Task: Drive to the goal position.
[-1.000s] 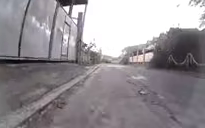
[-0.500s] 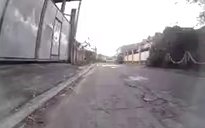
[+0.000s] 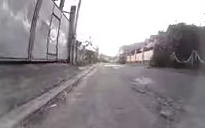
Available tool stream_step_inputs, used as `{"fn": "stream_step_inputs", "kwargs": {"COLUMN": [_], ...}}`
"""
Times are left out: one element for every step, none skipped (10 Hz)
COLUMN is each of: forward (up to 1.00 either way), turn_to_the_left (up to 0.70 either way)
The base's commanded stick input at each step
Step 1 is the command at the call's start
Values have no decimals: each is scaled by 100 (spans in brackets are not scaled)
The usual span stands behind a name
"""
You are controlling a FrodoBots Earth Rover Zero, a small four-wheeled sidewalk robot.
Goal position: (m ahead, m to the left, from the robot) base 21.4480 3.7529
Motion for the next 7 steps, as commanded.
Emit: {"fn": "stream_step_inputs", "kwargs": {"forward": [100, 100, 100, 100, 100, 100, 100], "turn_to_the_left": [0, 0, 0, 0, 0, 0, 0]}}
